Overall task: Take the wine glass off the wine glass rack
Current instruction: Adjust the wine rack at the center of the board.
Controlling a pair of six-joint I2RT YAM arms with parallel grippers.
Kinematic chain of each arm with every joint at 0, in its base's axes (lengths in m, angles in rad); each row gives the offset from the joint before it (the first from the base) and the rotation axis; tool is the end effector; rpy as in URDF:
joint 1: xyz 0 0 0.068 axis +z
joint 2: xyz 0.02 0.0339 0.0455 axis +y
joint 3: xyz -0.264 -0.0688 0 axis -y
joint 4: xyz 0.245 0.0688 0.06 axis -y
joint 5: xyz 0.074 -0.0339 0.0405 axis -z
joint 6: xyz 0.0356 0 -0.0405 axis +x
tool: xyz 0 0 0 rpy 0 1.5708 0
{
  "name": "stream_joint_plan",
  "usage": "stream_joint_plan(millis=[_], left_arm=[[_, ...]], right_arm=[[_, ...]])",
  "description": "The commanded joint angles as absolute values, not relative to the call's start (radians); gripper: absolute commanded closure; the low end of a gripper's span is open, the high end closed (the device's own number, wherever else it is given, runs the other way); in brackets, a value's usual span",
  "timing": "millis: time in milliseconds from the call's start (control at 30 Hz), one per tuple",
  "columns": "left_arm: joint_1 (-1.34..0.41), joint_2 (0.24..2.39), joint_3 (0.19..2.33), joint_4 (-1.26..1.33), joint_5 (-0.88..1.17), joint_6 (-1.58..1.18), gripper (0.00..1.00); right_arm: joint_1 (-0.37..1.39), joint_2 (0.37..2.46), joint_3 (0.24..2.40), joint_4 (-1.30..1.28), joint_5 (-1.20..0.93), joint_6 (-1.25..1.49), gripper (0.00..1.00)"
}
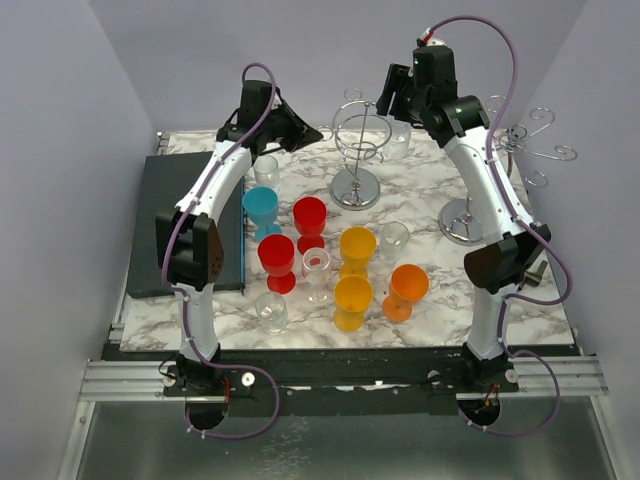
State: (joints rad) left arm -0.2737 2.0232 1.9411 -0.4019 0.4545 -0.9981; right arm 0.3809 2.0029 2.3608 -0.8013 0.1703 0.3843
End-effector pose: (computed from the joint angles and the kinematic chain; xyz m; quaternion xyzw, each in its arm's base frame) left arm 0.4563 -0.1443 0.3413 -0.1866 0.8211 -0.4543 0.2908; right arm 0.4084 0.1571 0.4485 0.0469 0.8421 0.1321 0.5207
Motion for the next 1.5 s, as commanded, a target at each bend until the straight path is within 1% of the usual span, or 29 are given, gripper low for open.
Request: stream_joint_plan(millis=[0,400,833,1133,1467], left_arm=[[-0.236,2.019,2.038,-0.396,0.480,-0.955,1.00],[-0.163,2.000,2.029,-0.415,0.499,-0.941,1.00],[-0.084,1.967,1.987,-0.414,0.521,-0.936,1.00],[-0.056,1.960,1.986,-0.415,0.544,-0.934,1.00],[-0.031,1.953,1.971,-0.416,0.562,-0.932,1.00]], right_arm=[[0.389,2.020,2.372,-0.783,0.156,0.390,0.33],[0.389,2.028,2.359,-0.781,0.143,0.416,0.33],[0.389,2.092,2.384,-0.780,0.099,0.459,0.33],[0.388,2.120,2.357,-0.757,0.091,0.479,0.33],[0.371,2.176,2.374,-0.742,0.080,0.505,0.33]])
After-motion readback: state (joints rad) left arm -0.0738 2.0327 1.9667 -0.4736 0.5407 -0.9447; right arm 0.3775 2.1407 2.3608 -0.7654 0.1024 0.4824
